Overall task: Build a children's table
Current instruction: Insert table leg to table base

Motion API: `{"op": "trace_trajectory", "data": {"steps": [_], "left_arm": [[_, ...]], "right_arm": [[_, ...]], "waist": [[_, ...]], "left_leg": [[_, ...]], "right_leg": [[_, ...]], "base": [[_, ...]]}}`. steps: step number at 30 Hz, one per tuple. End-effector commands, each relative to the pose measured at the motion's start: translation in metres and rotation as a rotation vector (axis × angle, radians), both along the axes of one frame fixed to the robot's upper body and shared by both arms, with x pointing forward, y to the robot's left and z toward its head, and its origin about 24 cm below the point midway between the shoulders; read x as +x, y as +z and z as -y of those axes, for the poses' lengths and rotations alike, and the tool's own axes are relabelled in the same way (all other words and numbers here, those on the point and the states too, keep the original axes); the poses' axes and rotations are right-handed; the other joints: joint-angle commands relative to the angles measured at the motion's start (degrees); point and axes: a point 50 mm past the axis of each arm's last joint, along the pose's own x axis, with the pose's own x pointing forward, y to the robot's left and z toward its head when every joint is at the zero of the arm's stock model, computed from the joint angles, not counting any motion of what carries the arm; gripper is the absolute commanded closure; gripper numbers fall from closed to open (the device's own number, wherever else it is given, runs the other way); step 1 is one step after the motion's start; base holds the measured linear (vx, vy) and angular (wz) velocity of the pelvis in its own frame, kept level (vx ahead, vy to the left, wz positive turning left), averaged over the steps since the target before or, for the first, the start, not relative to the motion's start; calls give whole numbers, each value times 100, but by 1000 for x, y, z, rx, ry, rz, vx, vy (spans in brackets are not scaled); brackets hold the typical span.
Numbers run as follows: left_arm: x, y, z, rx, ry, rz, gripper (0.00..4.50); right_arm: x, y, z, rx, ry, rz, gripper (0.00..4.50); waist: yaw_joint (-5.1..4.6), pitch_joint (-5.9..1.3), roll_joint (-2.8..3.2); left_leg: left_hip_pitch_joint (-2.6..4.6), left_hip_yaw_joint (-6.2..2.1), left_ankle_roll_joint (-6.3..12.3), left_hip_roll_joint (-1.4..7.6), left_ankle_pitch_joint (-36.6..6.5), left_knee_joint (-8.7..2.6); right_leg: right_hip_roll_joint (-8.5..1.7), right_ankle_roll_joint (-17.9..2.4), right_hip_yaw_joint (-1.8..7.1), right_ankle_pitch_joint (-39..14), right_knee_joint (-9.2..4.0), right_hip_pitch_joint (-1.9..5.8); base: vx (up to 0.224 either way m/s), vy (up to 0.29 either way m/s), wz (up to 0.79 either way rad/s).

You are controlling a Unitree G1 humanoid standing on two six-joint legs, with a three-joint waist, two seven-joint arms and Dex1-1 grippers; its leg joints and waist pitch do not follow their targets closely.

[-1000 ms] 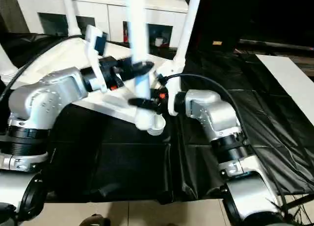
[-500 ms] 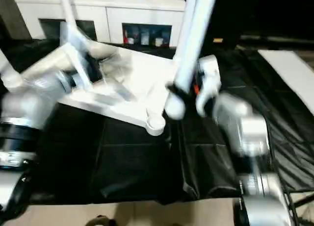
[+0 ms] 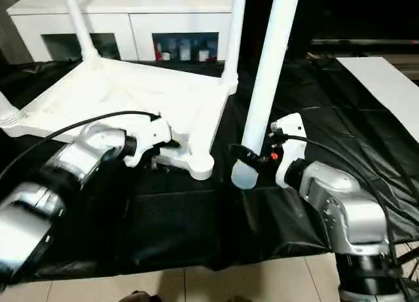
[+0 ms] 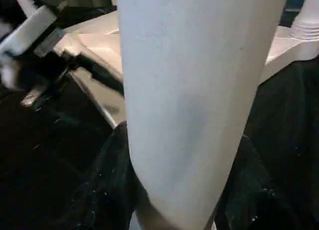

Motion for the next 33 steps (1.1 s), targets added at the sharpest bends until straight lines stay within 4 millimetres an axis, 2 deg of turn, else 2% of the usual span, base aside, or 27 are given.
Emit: {"op": "trace_trajectory", "data": {"steps": [1, 3, 7, 11, 15, 16, 19, 22, 23, 27, 28, 29, 31, 32, 33], "left_arm": [[5, 2, -2, 31, 29, 44, 67], [7, 0, -6, 65, 60, 52, 67], [8, -5, -12, 116, 82, 59, 67], [4, -19, -17, 156, 103, 11, 67], [-1, -26, -16, 196, 62, -25, 67], [-4, -28, -15, 198, 27, -58, 97], [-6, -29, -13, 198, -16, -95, 110], [-10, -29, -14, 198, -71, -165, 144], [-11, -29, -14, 212, -92, -180, 148], [-12, -26, -15, 228, -125, -196, 179], [-11, -25, -15, 234, -133, -198, 193], [-10, -21, -15, 250, -141, -193, 198], [-9, -19, -14, 246, -147, -200, 204], [-9, -17, -13, 238, -151, -210, 226], [-8, -15, -12, 233, -161, -216, 235]], "right_arm": [[-2, 7, 1, -4, 2, 14, 266], [-5, 8, -1, -7, 15, 7, 266], [-7, 9, -3, -9, 38, -3, 266], [-8, 9, -4, -18, 60, -13, 266], [-8, 10, -5, -17, 73, -11, 266], [-8, 10, -6, -19, 80, -10, 266], [-8, 10, -5, -22, 83, -11, 266], [-7, 10, -5, -28, 84, -9, 266], [-7, 10, -5, -30, 83, -8, 266], [-5, 10, -4, -33, 85, -6, 266], [-4, 10, -4, -34, 87, -4, 266], [-3, 10, -5, -37, 93, -3, 266], [-3, 10, -5, -38, 100, -2, 266], [-2, 10, -5, -39, 103, -2, 266], [-2, 10, -6, -40, 108, -2, 266]], "waist": [[-4, -465, -1], [-11, -473, -29], [-15, -473, -14], [-8, -474, -15], [0, -462, -1], [-1, -463, -15], [9, -461, -14], [26, -459, -27], [32, -462, -54], [57, -465, -38], [61, -461, -35], [61, -459, -84], [71, -449, -57], [76, -445, -84], [79, -446, -77]], "left_leg": [[209, -162, -10, 255, -1435, -401], [209, -159, 40, 257, -1372, -393], [198, -159, 101, 253, -1303, -387], [206, -158, 136, 263, -1281, -387], [222, -163, 99, 274, -1419, -396], [218, -160, 94, 274, -1413, -399], [219, -162, 76, 274, -1429, -402], [217, -158, 99, 273, -1350, -403], [209, -154, 109, 275, -1337, -402], [217, -154, 149, 288, -1269, -402], [220, -151, 148, 288, -1287, -403], [215, -147, 152, 287, -1290, -403], [223, -148, 137, 292, -1307, -404], [221, -146, 139, 288, -1320, -403], [220, -145, 137, 287, -1313, -404]], "right_leg": [[-353, -1226, 201, -1222, -461, 263], [-356, -1295, 201, -1107, -447, 269], [-357, -1337, 200, -1028, -449, 271], [-371, -1396, 201, -925, -445, 274], [-380, -1426, 201, -1067, -460, 263], [-381, -1422, 204, -1071, -462, 266], [-387, -1409, 204, -1120, -460, 265], [-398, -1408, 210, -1085, -466, 263], [-401, -1421, 208, -1053, -457, 270], [-407, -1487, 207, -905, -430, 266], [-410, -1499, 209, -921, -434, 261], [-415, -1499, 208, -965, -437, 270], [-420, -1471, 210, -1076, -446, 258], [-430, -1459, 211, -1161, -453, 259], [-429, -1445, 211, -1204, -456, 257]], "base": [[0, 0, 0], [0, 0, 0], [0, 0, 0], [0, 0, 0], [0, 0, 0], [0, 0, 0], [0, 0, 0], [0, 0, 0], [0, 0, 0], [0, 0, 0], [0, 0, 0], [0, 0, 0], [0, 0, 0], [0, 0, 0], [0, 0, 0]]}}
